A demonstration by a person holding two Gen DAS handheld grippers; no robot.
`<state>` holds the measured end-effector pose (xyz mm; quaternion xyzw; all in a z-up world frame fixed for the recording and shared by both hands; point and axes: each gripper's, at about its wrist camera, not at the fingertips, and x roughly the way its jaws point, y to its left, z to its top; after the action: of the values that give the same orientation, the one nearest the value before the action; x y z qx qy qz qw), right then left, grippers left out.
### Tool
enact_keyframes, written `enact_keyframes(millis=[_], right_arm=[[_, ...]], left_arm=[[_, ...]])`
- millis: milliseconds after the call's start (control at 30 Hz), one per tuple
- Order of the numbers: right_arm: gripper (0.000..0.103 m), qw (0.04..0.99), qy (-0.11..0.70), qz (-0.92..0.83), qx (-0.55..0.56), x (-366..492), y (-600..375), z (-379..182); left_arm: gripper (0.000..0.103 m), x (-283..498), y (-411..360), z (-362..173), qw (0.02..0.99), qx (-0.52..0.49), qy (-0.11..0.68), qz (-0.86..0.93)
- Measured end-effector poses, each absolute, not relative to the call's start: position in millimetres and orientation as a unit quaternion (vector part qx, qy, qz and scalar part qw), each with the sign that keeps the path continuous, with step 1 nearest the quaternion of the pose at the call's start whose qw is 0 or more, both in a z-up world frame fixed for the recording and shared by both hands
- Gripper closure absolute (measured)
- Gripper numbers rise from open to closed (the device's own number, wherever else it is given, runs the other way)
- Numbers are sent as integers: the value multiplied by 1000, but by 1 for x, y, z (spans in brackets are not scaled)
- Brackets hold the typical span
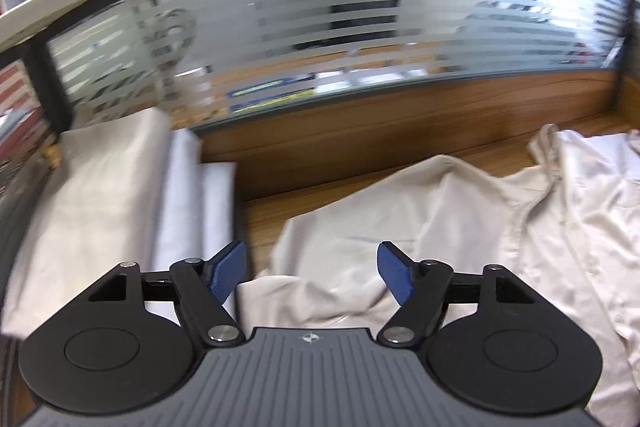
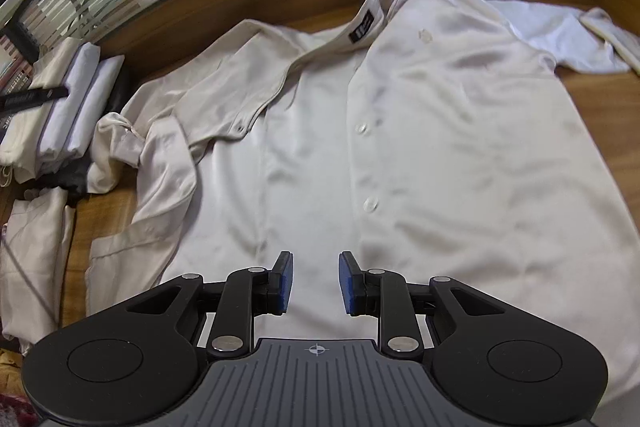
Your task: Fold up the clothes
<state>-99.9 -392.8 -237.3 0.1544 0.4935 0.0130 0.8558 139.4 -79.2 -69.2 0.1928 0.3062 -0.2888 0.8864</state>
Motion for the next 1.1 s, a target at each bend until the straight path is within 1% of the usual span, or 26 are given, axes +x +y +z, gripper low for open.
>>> enact_keyframes(millis=[333, 467, 600, 700, 900, 967, 1100], right_arm=[[76, 854, 480, -28, 198, -133, -330, -248], [76, 862, 469, -28, 189, -136, -293, -248], [75, 869, 458, -17, 189, -136, -256, -250], [75, 870, 453, -18, 195, -137, -237, -252], [75, 869, 449, -42, 204, -150, -224, -255], [75, 867, 449, -58, 210, -156, -224, -255], [75, 860, 449, -90, 225, -172, -228, -255]], left_arm=[[24, 136, -98, -104, 833, 228, 314, -395], [24, 141, -109, -117, 813, 225, 320, -432], [24, 143, -110, -127, 765, 215, 338, -504], [25, 134, -107, -140, 721, 233, 346, -553], [33, 101, -102, -179, 636, 293, 360, -616], [39, 90, -102, -191, 617, 313, 360, -627], [41, 79, -105, -213, 596, 328, 373, -631]])
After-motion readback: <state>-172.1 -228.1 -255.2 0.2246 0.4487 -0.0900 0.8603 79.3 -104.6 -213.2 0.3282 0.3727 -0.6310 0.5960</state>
